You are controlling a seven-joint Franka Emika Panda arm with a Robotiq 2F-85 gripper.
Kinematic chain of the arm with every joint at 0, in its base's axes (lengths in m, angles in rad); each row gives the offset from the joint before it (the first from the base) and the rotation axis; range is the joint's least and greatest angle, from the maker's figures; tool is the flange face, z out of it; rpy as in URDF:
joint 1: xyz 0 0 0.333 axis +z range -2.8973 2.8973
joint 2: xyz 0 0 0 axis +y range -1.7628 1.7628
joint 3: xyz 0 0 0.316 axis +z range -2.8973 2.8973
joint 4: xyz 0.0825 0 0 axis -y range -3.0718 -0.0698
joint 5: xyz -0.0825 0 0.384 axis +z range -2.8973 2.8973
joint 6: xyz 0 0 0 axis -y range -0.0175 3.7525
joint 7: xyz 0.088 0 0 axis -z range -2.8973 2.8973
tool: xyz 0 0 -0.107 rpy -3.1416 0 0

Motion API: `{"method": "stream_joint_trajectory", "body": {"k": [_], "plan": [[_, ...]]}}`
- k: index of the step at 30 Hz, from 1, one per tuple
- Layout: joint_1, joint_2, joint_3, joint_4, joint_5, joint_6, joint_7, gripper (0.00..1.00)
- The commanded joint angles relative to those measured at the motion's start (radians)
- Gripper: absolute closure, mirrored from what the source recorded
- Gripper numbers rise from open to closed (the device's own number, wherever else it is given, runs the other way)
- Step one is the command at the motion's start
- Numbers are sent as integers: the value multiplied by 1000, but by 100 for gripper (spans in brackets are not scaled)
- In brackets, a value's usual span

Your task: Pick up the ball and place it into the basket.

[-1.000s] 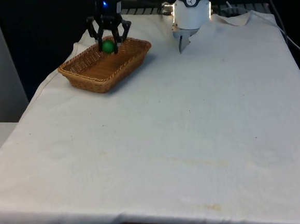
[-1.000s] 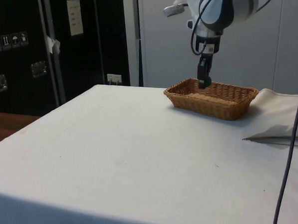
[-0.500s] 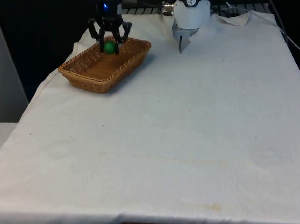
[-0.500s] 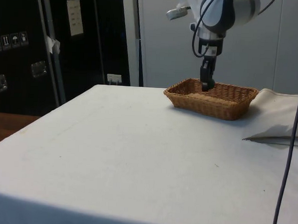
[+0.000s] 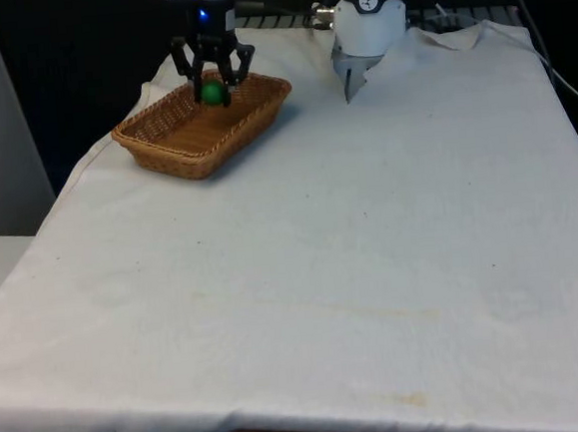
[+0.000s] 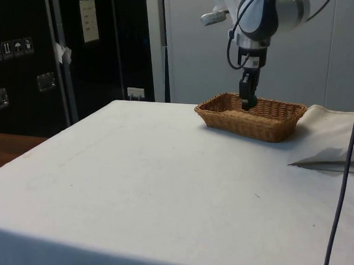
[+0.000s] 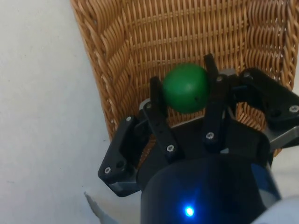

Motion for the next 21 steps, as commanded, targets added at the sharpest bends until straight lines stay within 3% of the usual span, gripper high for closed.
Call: {"method": "stream_joint_trajectory", "body": {"k": [1,7,8,9,12,14,16,18,19,20,21], "plan": [[-13,-8,21,-23,33,22,-19,99],[-19,8,19,-21,53,26,-16,99],[-7,15,-6,4,24,0,1,99],[-20,14,19,-20,58,27,-14,99],[-21,21,20,-19,70,27,-13,97],[-21,26,21,-17,76,26,-13,86],[-21,32,23,-16,85,26,-13,56],[-21,36,24,-14,89,26,-13,38],[-8,42,-4,7,60,0,1,30],[-22,37,25,-14,90,26,-13,30],[-22,38,25,-14,91,25,-13,21]]}}
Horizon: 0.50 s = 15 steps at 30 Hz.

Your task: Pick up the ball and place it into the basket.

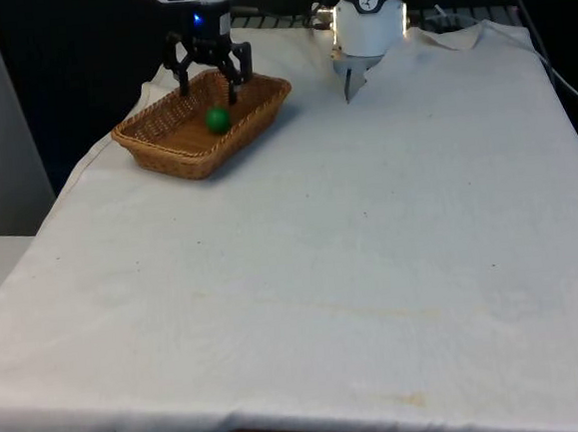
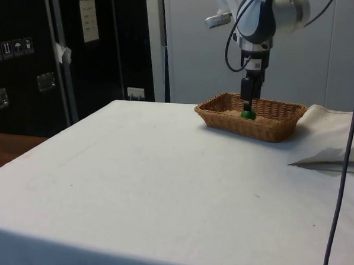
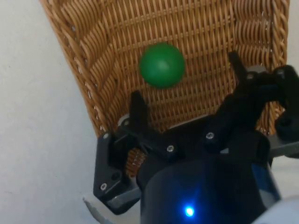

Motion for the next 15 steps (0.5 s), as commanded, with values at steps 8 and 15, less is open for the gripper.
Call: {"method": "stream_joint_trajectory", "body": {"k": [8,15], "plan": [[-14,-1,29,-19,31,25,-13,0],[12,-23,-6,6,-9,-7,17,0]]}}
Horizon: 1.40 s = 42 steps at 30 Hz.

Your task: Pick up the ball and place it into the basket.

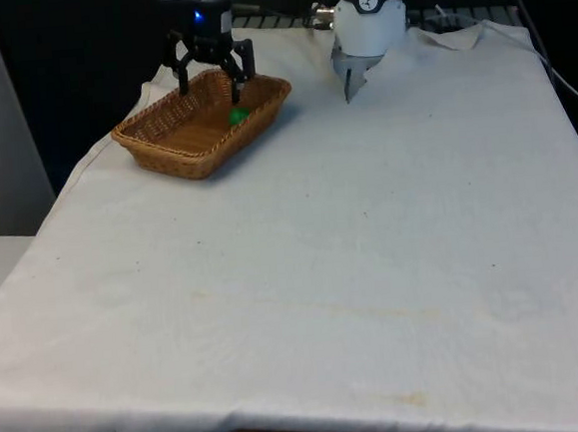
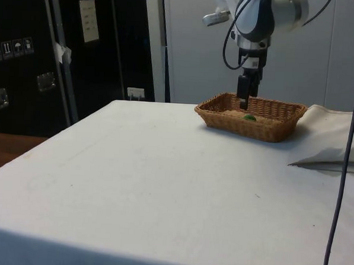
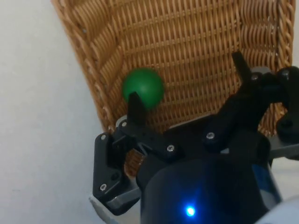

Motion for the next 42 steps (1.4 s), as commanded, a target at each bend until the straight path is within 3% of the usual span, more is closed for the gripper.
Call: {"method": "stream_joint_trajectory", "body": {"k": [1,2,3,9,10,11,12,19,20,23,28,29,31,36,37,38,42], "plan": [[8,-11,-11,3,-13,-8,8,0],[0,-9,0,-1,0,-1,0,0],[8,-16,-12,4,-16,-10,10,0],[14,-49,-11,11,-27,-19,21,0],[6,-58,0,-6,-6,-4,0,0],[16,-52,-9,12,-28,-21,23,0],[18,-56,-7,14,-28,-22,25,0],[20,-84,25,32,-29,-36,34,0],[16,-87,36,14,-6,-14,18,0],[22,-97,36,46,-30,-53,34,0],[22,-120,53,66,-33,-79,32,0],[21,-116,56,44,-8,-49,17,0],[22,-128,58,73,-34,-89,30,0],[21,-154,72,91,-38,-116,23,0],[22,-154,75,77,-15,-98,9,0],[21,-158,74,94,-39,-121,22,0],[22,-177,83,105,-45,-137,21,0]]}}
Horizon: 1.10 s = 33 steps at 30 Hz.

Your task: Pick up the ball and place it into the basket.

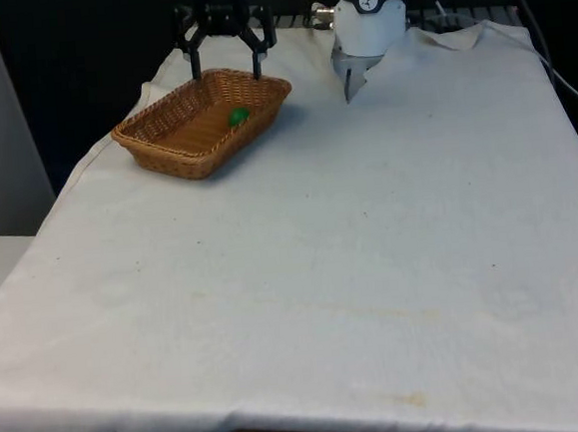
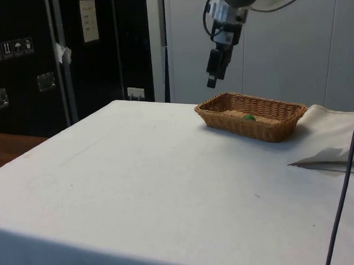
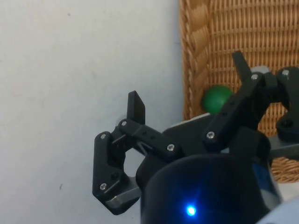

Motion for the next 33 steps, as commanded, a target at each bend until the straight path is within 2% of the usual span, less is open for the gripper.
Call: {"method": "stream_joint_trajectory", "body": {"k": [1,3,4,11,12,13,19,20,21,28,29,30,33], "plan": [[0,-1,4,15,-18,-18,14,0],[0,-15,11,14,-1,-18,0,0],[0,-12,15,25,-16,-28,15,0],[4,-15,53,54,-8,-37,33,0],[1,-25,54,49,-1,-35,22,0],[5,-13,59,59,-8,-36,39,0],[5,10,101,86,-11,-30,76,0],[3,-7,99,76,-1,-35,59,0],[5,15,107,90,-11,-29,81,0],[9,55,146,123,-14,-23,119,0],[7,40,147,116,-1,-31,102,0],[9,59,151,127,-15,-22,123,0],[13,73,166,139,-13,-23,138,0]]}}
